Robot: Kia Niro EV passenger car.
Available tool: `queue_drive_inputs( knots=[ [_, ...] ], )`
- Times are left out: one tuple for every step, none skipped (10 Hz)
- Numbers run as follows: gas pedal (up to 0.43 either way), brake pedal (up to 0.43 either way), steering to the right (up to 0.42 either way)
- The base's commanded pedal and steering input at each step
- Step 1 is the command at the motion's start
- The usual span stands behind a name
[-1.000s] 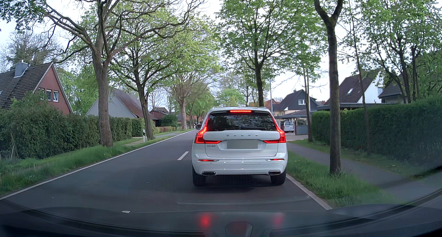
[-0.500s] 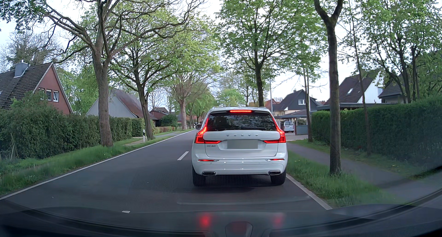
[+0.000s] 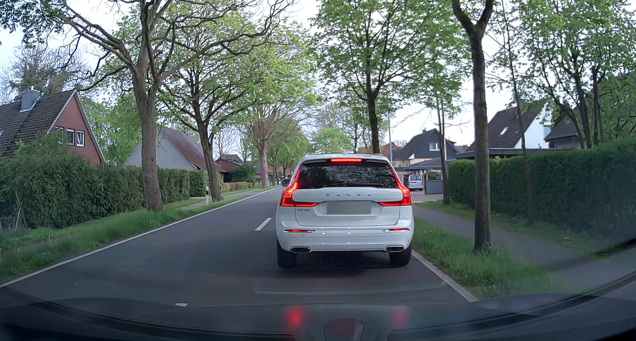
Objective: Follow the waypoints while adhering to traffic rules and regulations
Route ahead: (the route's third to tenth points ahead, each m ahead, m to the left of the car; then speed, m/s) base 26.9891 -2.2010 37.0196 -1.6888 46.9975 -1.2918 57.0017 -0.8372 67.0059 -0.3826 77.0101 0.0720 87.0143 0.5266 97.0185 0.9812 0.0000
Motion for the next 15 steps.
queue_drive_inputs(
  knots=[
    [0.000,0.140,-0.002],
    [0.000,0.140,-0.002],
    [0.000,0.140,-0.002],
    [0.000,0.140,-0.002],
    [0.000,0.140,-0.002],
    [0.000,0.140,-0.002],
    [0.000,0.140,-0.002],
    [0.000,0.140,-0.002],
    [0.000,0.140,-0.002],
    [0.000,0.140,-0.002],
    [0.000,0.140,-0.002],
    [0.000,0.140,-0.002],
    [0.000,0.140,-0.002],
    [0.000,0.140,-0.002],
    [0.000,0.140,-0.002]
  ],
)
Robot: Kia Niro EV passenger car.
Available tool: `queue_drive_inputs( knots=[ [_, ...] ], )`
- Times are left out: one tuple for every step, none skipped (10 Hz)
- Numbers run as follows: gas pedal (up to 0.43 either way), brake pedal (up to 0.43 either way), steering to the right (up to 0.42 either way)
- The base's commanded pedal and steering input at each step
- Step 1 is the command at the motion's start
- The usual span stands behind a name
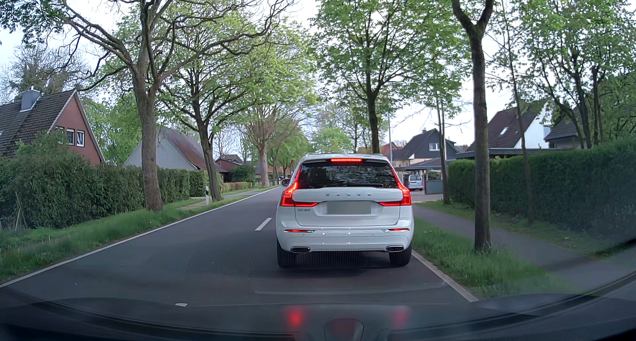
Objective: Follow the waypoints while adhering to traffic rules and regulations
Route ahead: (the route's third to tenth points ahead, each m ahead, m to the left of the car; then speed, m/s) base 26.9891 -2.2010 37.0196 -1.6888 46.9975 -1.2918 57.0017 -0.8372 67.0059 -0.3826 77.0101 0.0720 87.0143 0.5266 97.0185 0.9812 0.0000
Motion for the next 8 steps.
queue_drive_inputs(
  knots=[
    [0.000,0.140,-0.002],
    [0.000,0.140,-0.002],
    [0.000,0.140,-0.002],
    [0.000,0.140,-0.002],
    [0.000,0.140,-0.003],
    [0.000,0.140,-0.004],
    [0.000,0.140,-0.004],
    [0.000,0.140,-0.005]
  ],
)
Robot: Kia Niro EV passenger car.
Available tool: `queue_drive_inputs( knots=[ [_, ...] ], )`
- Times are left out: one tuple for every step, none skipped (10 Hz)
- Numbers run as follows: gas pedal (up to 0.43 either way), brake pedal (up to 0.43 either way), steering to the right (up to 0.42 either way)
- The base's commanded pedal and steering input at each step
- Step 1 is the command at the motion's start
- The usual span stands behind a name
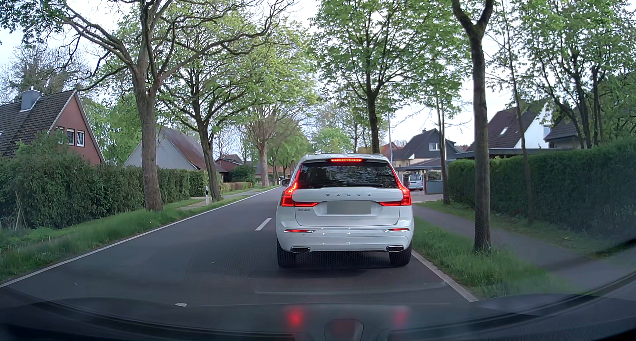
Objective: Follow the waypoints while adhering to traffic rules and regulations
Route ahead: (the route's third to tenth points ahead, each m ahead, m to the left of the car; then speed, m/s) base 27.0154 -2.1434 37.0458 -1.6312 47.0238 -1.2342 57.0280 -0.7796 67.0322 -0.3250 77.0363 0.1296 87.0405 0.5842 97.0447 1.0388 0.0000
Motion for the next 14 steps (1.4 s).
queue_drive_inputs(
  knots=[
    [0.000,0.140,-0.005],
    [0.000,0.140,-0.005],
    [0.000,0.140,-0.005],
    [0.000,0.134,-0.005],
    [0.000,0.140,-0.005],
    [0.000,0.140,-0.005],
    [0.000,0.140,-0.005],
    [0.000,0.140,-0.005],
    [0.000,0.140,-0.005],
    [0.000,0.140,-0.005],
    [0.000,0.140,-0.005],
    [0.000,0.140,-0.005],
    [0.000,0.140,-0.005],
    [0.000,0.140,-0.005]
  ],
)
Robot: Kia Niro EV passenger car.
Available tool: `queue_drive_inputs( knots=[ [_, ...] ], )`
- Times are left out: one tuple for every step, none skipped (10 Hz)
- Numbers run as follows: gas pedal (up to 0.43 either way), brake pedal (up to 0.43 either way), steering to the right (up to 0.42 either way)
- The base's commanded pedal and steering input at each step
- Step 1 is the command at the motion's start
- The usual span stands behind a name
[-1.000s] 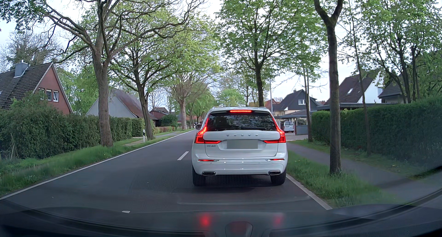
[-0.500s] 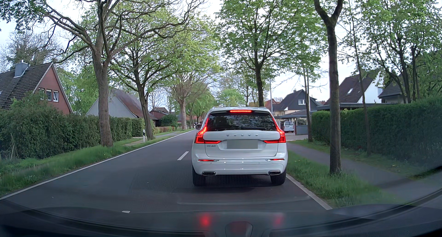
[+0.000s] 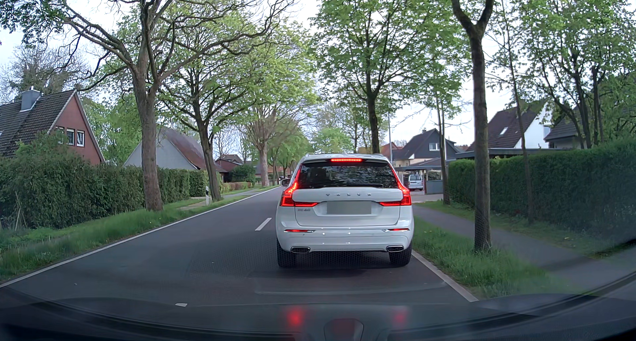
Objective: Follow the waypoints while adhering to traffic rules and regulations
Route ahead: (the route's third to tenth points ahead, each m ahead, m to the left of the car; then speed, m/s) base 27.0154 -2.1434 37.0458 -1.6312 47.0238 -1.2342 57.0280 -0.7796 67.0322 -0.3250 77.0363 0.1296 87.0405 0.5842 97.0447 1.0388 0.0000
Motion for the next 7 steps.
queue_drive_inputs(
  knots=[
    [0.000,0.140,-0.005],
    [0.000,0.140,-0.005],
    [0.000,0.140,-0.005],
    [0.000,0.134,-0.005],
    [0.000,0.140,-0.005],
    [0.000,0.140,-0.005],
    [0.000,0.140,-0.005]
  ],
)
